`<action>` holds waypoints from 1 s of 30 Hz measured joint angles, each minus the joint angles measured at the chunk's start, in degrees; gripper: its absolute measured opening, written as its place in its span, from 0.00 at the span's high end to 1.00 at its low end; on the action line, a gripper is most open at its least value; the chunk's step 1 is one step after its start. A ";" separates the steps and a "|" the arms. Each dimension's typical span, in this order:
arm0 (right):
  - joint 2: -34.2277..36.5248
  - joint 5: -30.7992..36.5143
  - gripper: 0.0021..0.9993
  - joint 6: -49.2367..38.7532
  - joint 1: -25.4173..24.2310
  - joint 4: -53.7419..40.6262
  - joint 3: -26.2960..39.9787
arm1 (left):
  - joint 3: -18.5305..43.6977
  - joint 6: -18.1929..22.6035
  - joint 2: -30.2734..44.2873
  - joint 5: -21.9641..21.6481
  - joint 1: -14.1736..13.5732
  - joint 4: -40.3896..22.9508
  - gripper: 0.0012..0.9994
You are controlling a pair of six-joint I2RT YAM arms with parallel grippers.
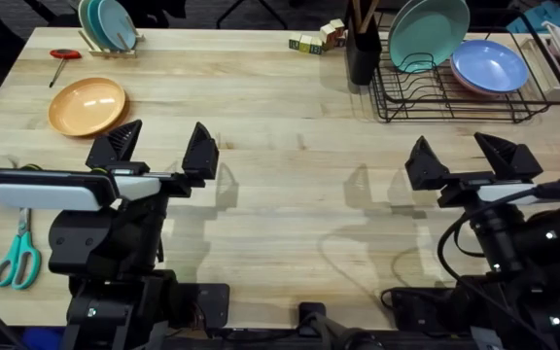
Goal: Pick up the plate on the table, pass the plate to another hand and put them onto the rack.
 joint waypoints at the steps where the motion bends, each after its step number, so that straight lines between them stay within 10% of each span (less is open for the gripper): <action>1: 0.00 0.00 0.01 0.00 0.00 0.00 0.00 | 0.00 0.00 0.00 0.00 0.00 0.00 0.01; 21: 0.04 0.11 0.01 0.02 -0.11 -0.43 0.07 | 0.00 4.38 0.02 -0.42 0.00 0.33 0.01; 30: 3.25 -0.44 0.01 0.07 -0.11 -17.79 9.69 | 9.40 1.74 3.23 -0.46 0.00 -11.64 0.01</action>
